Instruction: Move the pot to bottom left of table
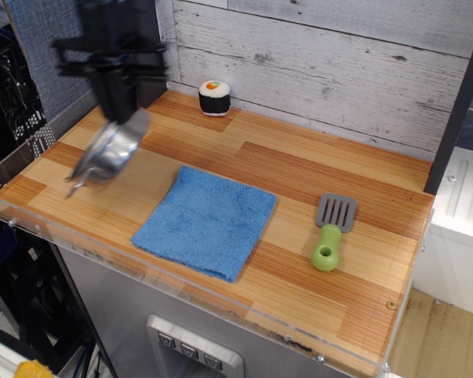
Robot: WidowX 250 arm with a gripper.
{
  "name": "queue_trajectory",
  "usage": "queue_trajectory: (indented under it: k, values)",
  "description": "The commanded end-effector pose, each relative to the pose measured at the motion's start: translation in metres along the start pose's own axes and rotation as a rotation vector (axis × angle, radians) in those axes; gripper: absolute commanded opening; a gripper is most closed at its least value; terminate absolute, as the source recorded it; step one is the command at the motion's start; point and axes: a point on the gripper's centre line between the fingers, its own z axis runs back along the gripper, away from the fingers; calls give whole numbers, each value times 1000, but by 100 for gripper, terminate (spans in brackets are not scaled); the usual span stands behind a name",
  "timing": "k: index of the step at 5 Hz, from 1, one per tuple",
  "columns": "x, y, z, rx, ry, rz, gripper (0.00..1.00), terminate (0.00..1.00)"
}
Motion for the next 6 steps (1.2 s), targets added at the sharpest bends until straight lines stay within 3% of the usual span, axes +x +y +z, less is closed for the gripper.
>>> queue_trajectory:
  k: [1, 3, 4, 6]
  values:
    - [-4, 33, 2, 32, -3, 59, 0, 0]
    - [-2, 45, 8, 55, -7, 76, 0, 0]
    - [-3, 39, -3, 45, 24, 63, 0, 0]
    - [-2, 36, 0, 46, 17, 70, 0, 0]
